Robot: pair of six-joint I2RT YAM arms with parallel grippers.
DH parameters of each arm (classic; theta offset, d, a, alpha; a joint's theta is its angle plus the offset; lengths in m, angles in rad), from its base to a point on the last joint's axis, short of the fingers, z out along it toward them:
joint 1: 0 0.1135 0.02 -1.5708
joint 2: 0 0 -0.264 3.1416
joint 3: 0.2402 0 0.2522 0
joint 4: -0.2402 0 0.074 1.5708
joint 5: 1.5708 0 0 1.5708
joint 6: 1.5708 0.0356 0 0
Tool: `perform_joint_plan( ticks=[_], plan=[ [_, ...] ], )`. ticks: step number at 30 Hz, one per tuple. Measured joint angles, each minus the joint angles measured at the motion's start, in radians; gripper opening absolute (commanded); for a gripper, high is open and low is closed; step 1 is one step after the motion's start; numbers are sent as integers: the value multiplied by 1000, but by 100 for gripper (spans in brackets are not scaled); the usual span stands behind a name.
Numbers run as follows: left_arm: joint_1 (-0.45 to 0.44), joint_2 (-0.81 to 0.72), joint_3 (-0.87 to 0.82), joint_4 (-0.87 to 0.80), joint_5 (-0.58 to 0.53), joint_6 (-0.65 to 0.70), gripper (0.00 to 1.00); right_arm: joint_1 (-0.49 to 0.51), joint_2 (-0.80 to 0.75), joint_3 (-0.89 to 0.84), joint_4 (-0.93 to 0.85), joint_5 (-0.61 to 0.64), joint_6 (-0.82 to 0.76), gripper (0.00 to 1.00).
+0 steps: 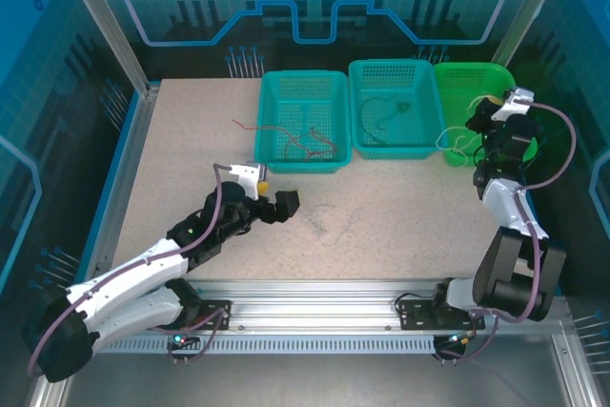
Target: Untangle the cables
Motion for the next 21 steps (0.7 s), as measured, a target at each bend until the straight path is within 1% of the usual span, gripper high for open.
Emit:
perform_joint_plan(
  ticks=[4,9,11,12,14,15,16,17,18,19,21],
  plan=[
    [0,-8,0,0,0,0,99,-62,156,119,-7,-35,48,2],
    [0,-16,-13,5,0,0,99,-68,299,264,-49,-79,89,4],
    [0,-16,-17,4,-1,0,99,-69,356,335,-100,-91,100,10],
    [0,-15,-17,4,-1,0,99,-68,389,382,-136,-95,102,13],
    [0,-16,-17,5,-1,0,99,-66,459,480,-216,-107,100,24],
    [0,-16,-17,5,-1,0,99,-66,496,532,-262,-113,98,34],
    [0,-16,-17,5,-1,0,99,-63,528,575,-301,-114,96,41],
    [-1,-16,-17,5,-1,0,99,-62,552,602,-335,-117,96,47],
    [-1,-15,-17,4,-1,0,99,-61,569,617,-365,-119,95,57],
    [-1,-15,-17,4,-1,0,99,-59,580,625,-401,-119,99,65],
    [-1,-14,-17,3,-1,-1,99,-56,586,632,-461,-122,99,66]
  ],
)
